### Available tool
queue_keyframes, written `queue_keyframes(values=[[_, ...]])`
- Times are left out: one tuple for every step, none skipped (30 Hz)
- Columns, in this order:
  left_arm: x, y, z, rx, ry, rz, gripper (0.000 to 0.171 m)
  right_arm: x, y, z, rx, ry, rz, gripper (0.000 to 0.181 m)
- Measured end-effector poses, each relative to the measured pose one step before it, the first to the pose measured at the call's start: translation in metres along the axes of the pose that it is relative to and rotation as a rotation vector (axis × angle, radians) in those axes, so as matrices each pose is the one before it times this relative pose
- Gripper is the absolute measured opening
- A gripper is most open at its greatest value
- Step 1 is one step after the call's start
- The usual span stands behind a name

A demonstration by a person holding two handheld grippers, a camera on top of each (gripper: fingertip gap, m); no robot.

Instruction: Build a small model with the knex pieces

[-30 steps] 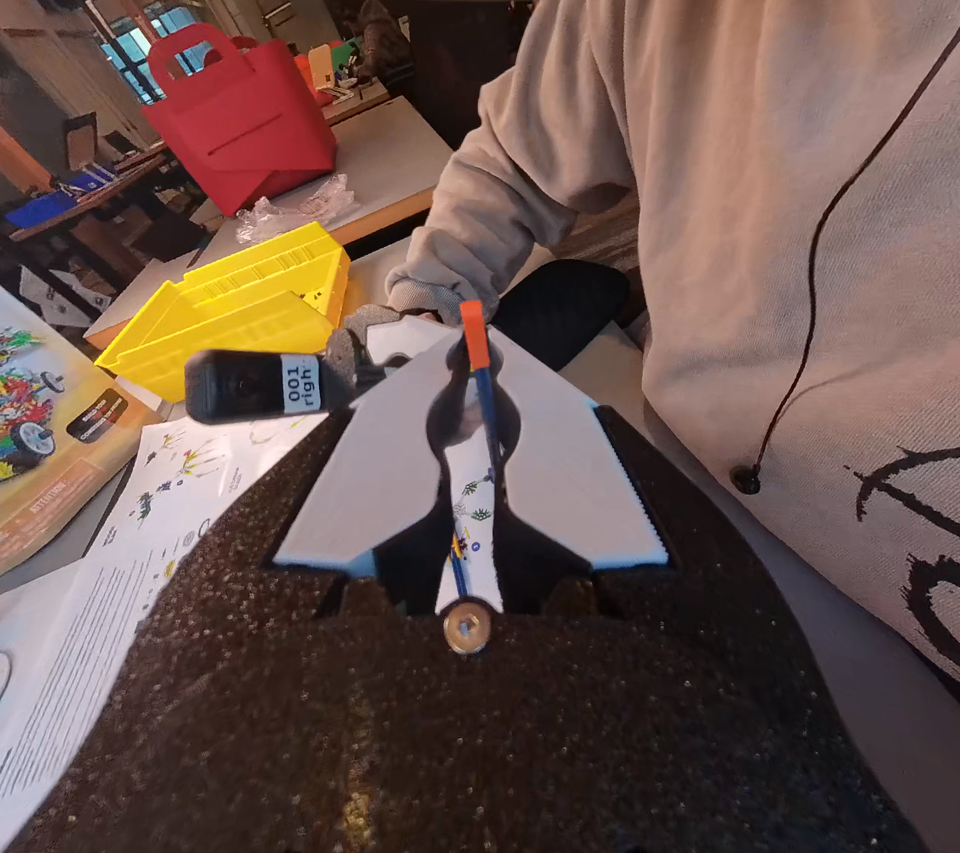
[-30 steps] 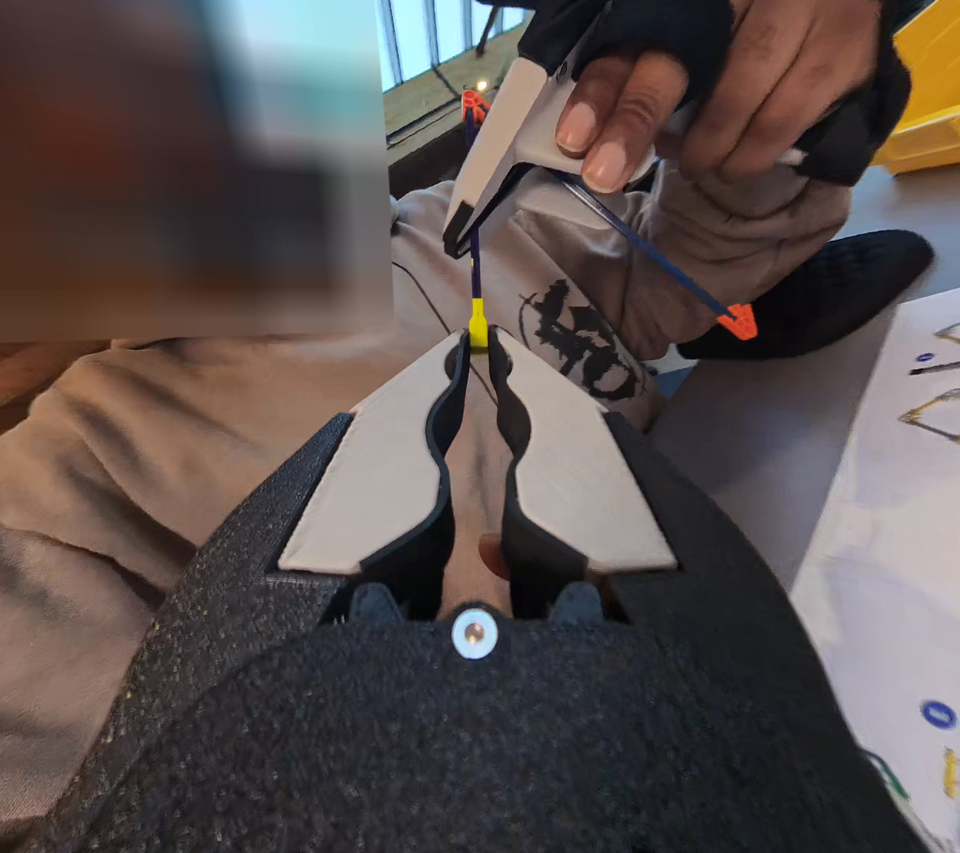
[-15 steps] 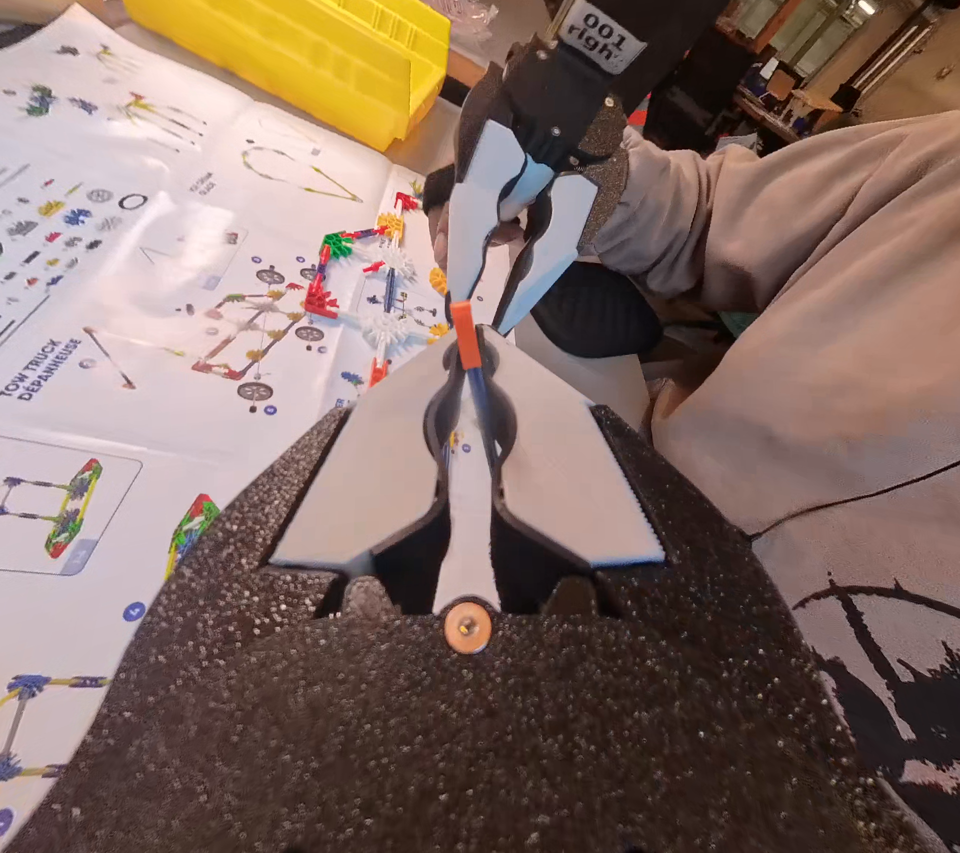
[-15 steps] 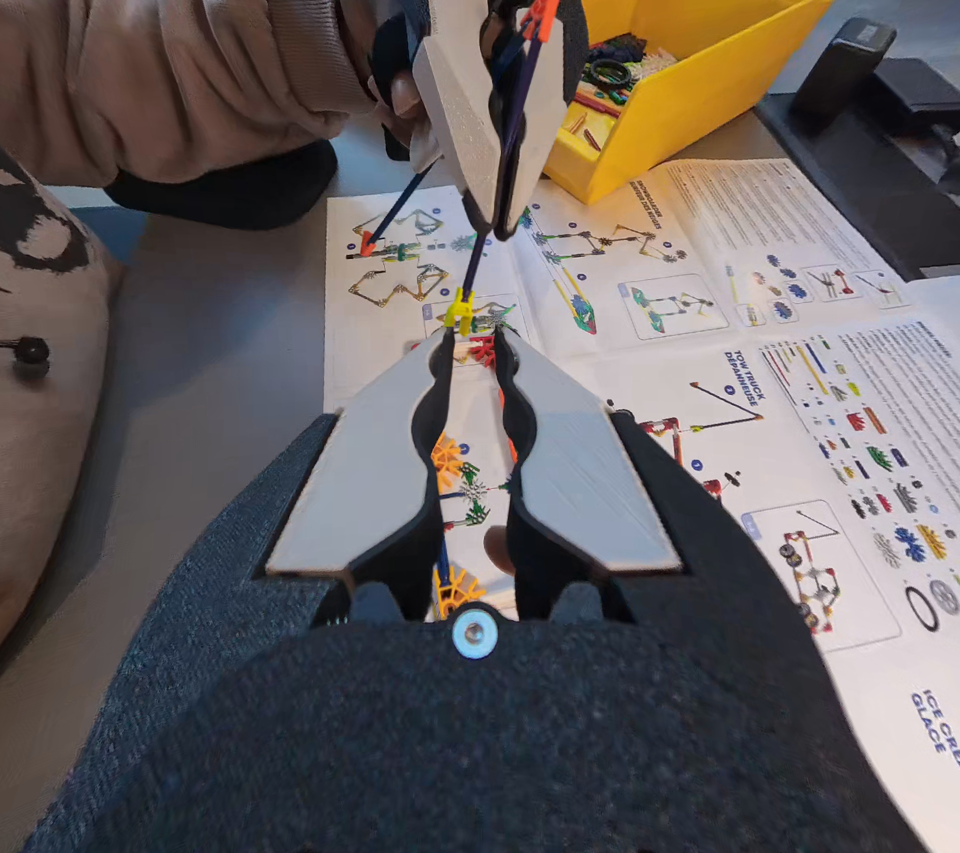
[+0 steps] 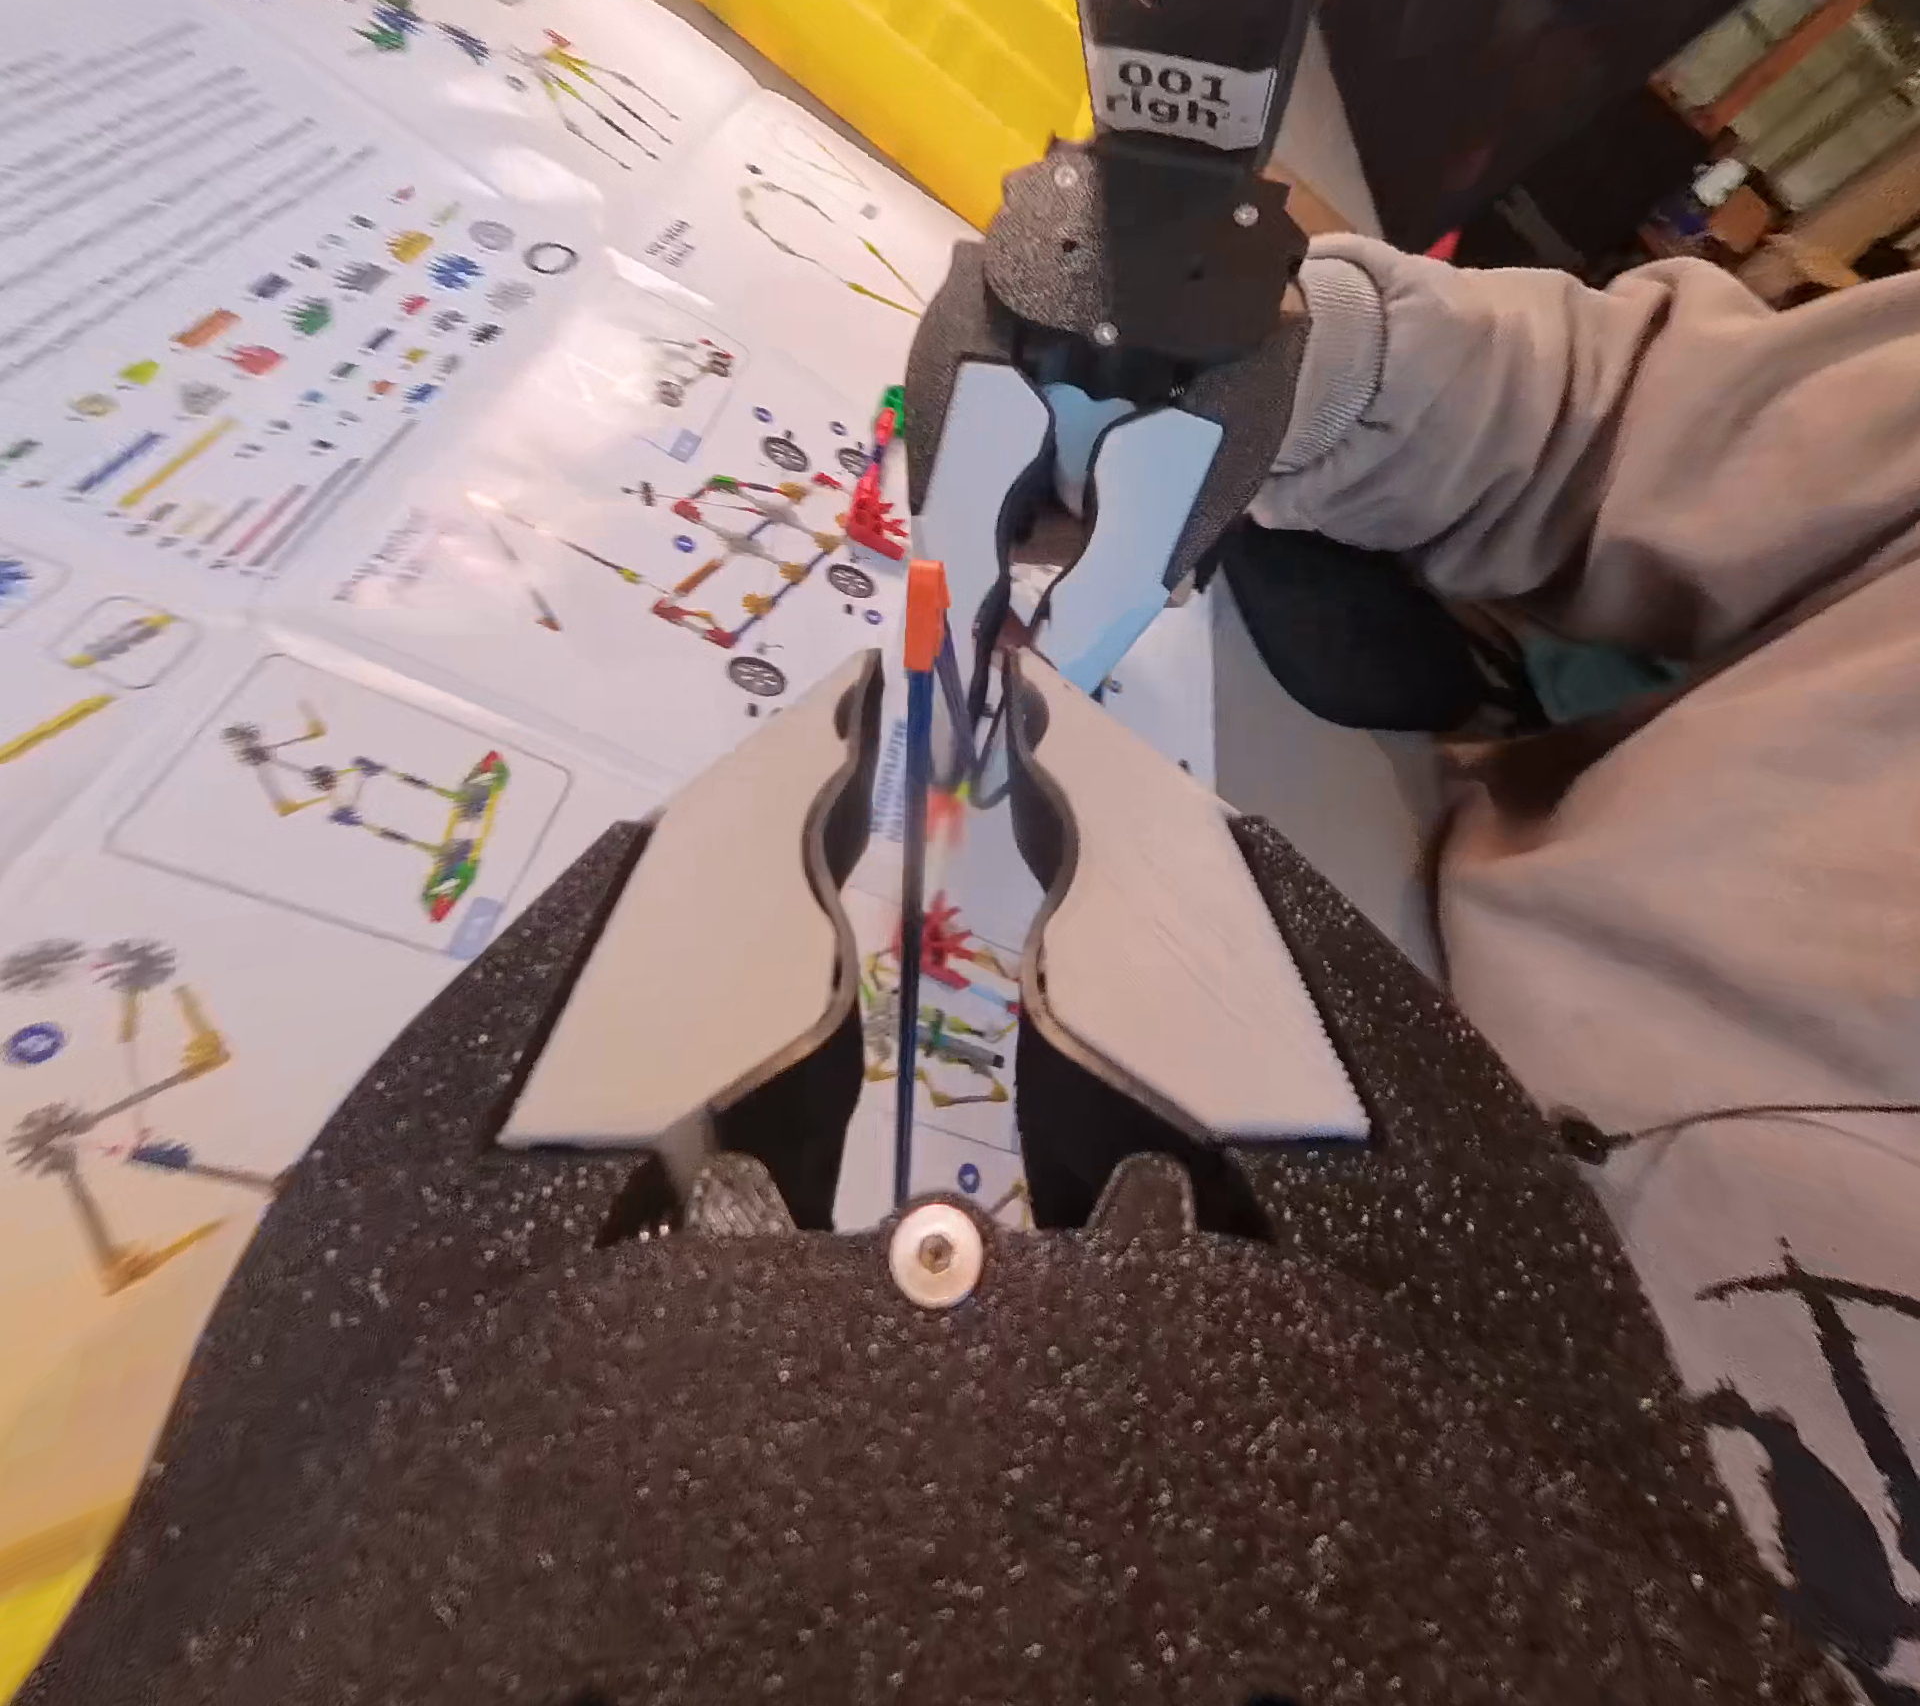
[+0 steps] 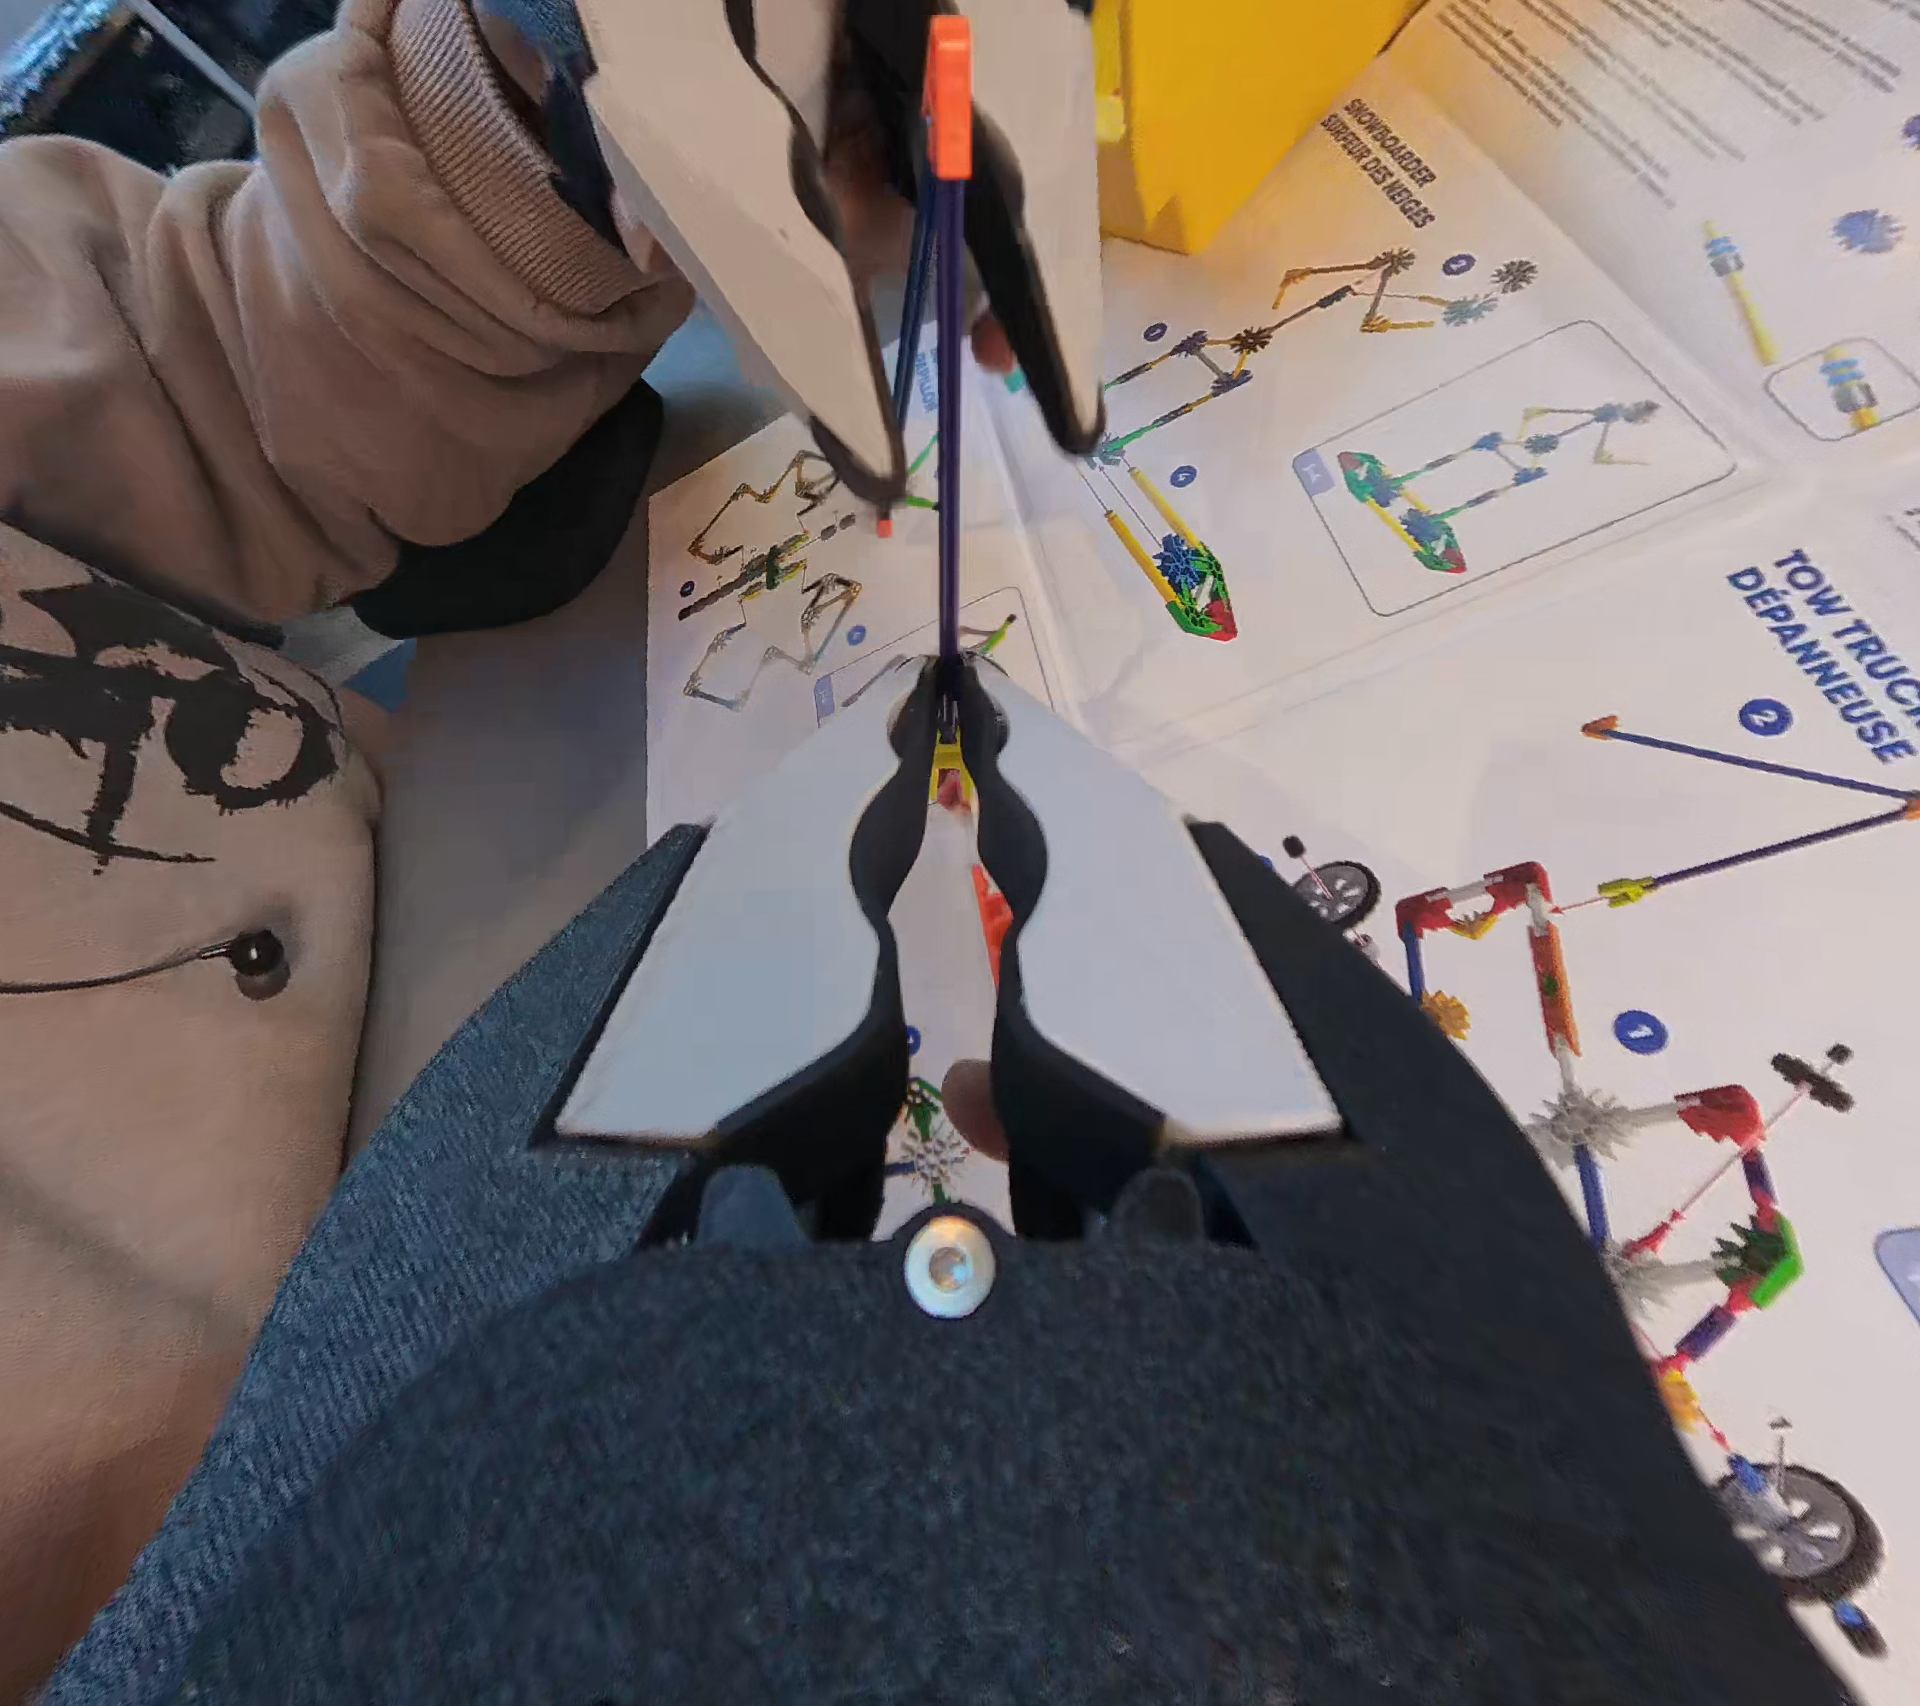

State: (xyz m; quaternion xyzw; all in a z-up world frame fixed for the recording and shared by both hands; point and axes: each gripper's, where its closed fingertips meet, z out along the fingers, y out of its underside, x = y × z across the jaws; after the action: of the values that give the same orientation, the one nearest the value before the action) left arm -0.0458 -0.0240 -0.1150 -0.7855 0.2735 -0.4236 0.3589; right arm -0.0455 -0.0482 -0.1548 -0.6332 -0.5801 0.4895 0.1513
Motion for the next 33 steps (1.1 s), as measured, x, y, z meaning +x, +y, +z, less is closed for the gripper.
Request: queue_keyframes(values=[[-0.00739, -0.00334, -0.00817, 0.01505, -0.0783, 0.0295, 0.025, 0.0034, 0.00036, -0.00034, 0.0067, -0.0086, 0.0295, 0.002], [-0.00634, -0.00202, -0.00909, 0.005, -0.0819, 0.0392, 0.026, 0.00402, -0.00069, -0.00118, 0.0124, -0.002, 0.0251, 0.001], [-0.004, -0.00098, -0.0094, -0.00133, -0.0749, 0.047, 0.027, 0.00394, -0.0018, -0.00217, 0.0168, -0.0002, 0.0221, 0.001], [0.00044, 0.00047, -0.00898, -0.00471, -0.0508, 0.0495, 0.026, 0.00374, -0.00273, -0.00302, 0.0211, 0.0012, 0.0198, 0.002], [0.00472, 0.00292, -0.00695, -0.01117, -0.0222, 0.0358, 0.022, 0.00308, -0.00327, -0.00356, 0.0235, 0.0013, 0.0134, 0.002], [0.00885, 0.00618, -0.00346, -0.01999, 0.0069, 0.0165, 0.017, 0.00263, -0.00366, -0.00405, 0.0242, 0.0026, 0.0064, 0.002], [0.01178, 0.01004, 0.00099, -0.03262, 0.0319, -0.0032, 0.014, 0.00192, -0.00382, -0.00405, 0.0252, 0.0011, 0.004, 0.002], [0.01094, 0.01314, 0.0058, -0.04326, 0.0351, -0.0158, 0.016, 0.00152, -0.0045, -0.00405, 0.0284, 0.0017, 0.004, 0.002], [0.00551, 0.01353, 0.00922, -0.04099, 0.0103, -0.0147, 0.02, 0.00077, -0.00521, -0.00391, 0.0318, -0.001, 0.0032, 0.002], [0.00055, 0.01237, 0.01091, -0.03402, -0.012, -0.007, 0.021, -0.00047, -0.00546, -0.00374, 0.0327, -0.006, 0.0033, 0.002], [-0.00094, 0.01082, 0.01133, -0.03007, -0.0113, -0.0073, 0.022, -0.00093, -0.00564, -0.00366, 0.0326, -0.0052, 0.0027, 0.002], [-0.00099, 0.00759, 0.01075, -0.02087, -0.003, -0.0186, 0.024, -0.00083, -0.00589, -0.0035, 0.0342, -0.0012, -0.0001, 0.002], [0.00042, 0.00379, 0.00888, -0.00986, 0.0079, -0.0188, 0.026, -0.00135, -0.00564, -0.00352, 0.0326, -0.0009, -0.0022, 0.002], [0.00125, 0.00118, 0.00685, -0.00506, 0.0106, -0.0025, 0.027, -0.00205, -0.00473, -0.00386, 0.0274, -0.0031, -0.0041, 0.002], [0.00043, 0.0014, 0.00536, -0.0135, -0.0002, 0.0172, 0.027, -0.00173, -0.00379, -0.00402, 0.0214, 0.0009, -0.0047, 0.002], [0.00008, 0.00335, 0.00447, -0.03123, -0.0082, 0.0311, 0.028, -0.00164, -0.00271, -0.00444, 0.0139, 0.0025, -0.0063, 0.002], [0.00025, 0.0027, 0.00332, -0.02659, -0.0123, 0.0367, 0.029, -0.0016, -0.002, -0.0047, 0.0084, 0.0022, -0.008, 0.002], [-0.00026, -0.00074, 0.00123, -0.00369, -0.0154, 0.033, 0.028, -0.00119, -0.00182, -0.00493, 0.0076, 0.0044, -0.0089, 0.002], [-0.00147, 0.00044, 0.00031, -0.00911, -0.0172, 0.0205, 0.024, -0.00077, -0.002, -0.005, 0.0098, 0.0046, -0.0064, 0.002], [-0.00072, 0.00029, 0.00012, -0.00503, -0.008, 0.0147, 0.022, -0.00102, -0.00207, -0.00477, 0.0126, 0.0008, 0.0001, 0.002], [-0.00011, 0.00024, 0.0001, -0.00092, -0.0061, 0.0156, 0.022, -0.00118, -0.00168, -0.00402, 0.0126, -0.0026, 0.0069, 0.002], [0.0, 0.00033, 0.00005, 0.00062, -0.0115, 0.0249, 0.021, -0.00113, -0.00081, -0.00292, 0.0094, -0.0031, 0.0081, 0.002], [0.0008, 0.00046, 0.00021, 0.00092, -0.0141, 0.0346, 0.021, -0.00084, 0.00049, -0.00144, 0.0026, -0.0007, 0.0044, 0.002], [0.00251, 0.0, -0.00001, 0.00198, -0.007, 0.0352, 0.021, -0.0006, 0.00155, 0.00004, -0.0015, 0.0016, 0.0, 0.002], [0.00207, -0.00049, -0.00002, 0.00329, -0.0116, 0.0292, 0.021, -0.00107, 0.0026, 0.00146, -0.0059, -0.001, 0.002, 0.002], [0.00077, -0.00112, -0.00035, 0.00779, -0.0187, 0.0264, 0.02, -0.00152, 0.00355, 0.00272, -0.0102, -0.0051, 0.0085, 0.002], [0.00134, -0.00106, -0.00064, 0.00845, -0.0141, 0.0252, 0.02, -0.00131, 0.00458, 0.00383, -0.0153, -0.0055, 0.0131, 0.002], [0.00171, -0.00104, -0.00078, 0.00738, -0.0116, 0.0246, 0.02, -0.00024, 0.00648, 0.00485, -0.0256, -0.0001, 0.017, 0.002], [0.00155, -0.00105, -0.00094, 0.00672, -0.0133, 0.0246, 0.02, 0.00059, 0.00792, 0.00576, -0.0338, 0.003, 0.0185, 0.002], [0.0016, -0.00128, -0.00103, 0.00758, -0.0139, 0.0265, 0.02, 0.00066, 0.0083, 0.00657, -0.0346, 0.0006, 0.0202, 0.002], [0.00184, -0.00106, -0.00101, 0.0055, -0.0123, 0.0241, 0.02, 0.00078, 0.00905, 0.00713, -0.0387, -0.0002, 0.0317, 0.002], [0.00124, -0.00078, -0.00087, 0.0037, -0.0143, 0.0182, 0.019, 0.00048, 0.00946, 0.00755, -0.0414, -0.004, 0.0379, 0.002], [0.00078, -0.00018, -0.00053, 0.00123, -0.0133, 0.011, 0.019, -0.00053, 0.00874, 0.00758, -0.0387, -0.0097, 0.0372, 0.001]])
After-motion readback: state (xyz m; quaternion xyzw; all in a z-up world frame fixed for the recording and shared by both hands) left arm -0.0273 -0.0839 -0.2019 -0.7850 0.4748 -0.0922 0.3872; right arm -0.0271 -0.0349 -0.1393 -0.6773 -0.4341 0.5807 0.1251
